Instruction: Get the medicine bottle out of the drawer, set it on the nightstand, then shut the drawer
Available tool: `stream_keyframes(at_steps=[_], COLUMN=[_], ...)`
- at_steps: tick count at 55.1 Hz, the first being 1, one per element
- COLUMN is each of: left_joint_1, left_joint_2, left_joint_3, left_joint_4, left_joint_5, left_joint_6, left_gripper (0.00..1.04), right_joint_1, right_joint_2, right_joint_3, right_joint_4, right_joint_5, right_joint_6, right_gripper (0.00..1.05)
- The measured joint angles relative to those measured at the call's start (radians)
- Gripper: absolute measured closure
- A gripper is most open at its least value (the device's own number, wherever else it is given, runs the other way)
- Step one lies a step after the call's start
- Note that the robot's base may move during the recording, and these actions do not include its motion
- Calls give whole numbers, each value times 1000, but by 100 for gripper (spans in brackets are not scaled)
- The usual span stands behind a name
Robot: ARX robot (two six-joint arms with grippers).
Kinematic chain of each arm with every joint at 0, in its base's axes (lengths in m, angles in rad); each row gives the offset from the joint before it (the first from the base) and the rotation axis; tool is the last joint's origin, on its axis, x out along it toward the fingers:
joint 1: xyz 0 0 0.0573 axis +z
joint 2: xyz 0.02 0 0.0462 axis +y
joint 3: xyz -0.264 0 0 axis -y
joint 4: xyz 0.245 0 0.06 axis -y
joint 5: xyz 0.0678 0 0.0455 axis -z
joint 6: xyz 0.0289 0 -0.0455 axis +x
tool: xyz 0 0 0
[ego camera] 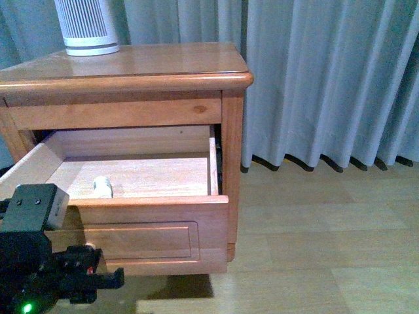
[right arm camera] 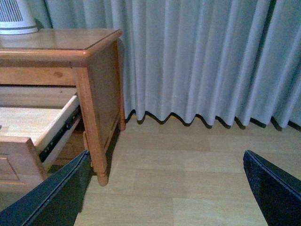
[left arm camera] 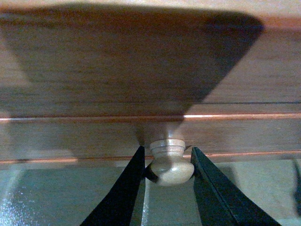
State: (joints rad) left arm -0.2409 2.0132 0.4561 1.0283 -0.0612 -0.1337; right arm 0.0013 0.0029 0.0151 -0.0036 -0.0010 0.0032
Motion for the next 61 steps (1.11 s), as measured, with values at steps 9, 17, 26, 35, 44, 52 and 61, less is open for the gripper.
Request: stream_keyframes(at_steps=[9,17,26,35,44,52,61], left_joint_1=[-45,-70,-76,-122,-75,-5,108], left_joint_2=[-29,-31,-48,-90,-219,-416,-759], left_joint_3=[-55,-63,-72,-136,-167,-195,-194], left_joint_4=[19,26,5,-41,-134,-307,-581], left_joint_5=[-36,-57,-39,103,126,200,309], left_joint_6=[-39,-59,-82,-103,-119,-121,-123], left_gripper=[79,79,70,41,13,7,6], right_joint_1=[0,0,0,0,0,0,0], right_joint_2=[0,0,0,0,0,0,0], right_joint_3=[0,0,0,0,0,0,0], right_joint_4=[0,0,0,0,0,0,0], right_joint_5=[0,0,0,-1,0,1,1], right_joint_6=[0,0,0,0,0,0,0], right_gripper=[7,7,7,7,7,7,7])
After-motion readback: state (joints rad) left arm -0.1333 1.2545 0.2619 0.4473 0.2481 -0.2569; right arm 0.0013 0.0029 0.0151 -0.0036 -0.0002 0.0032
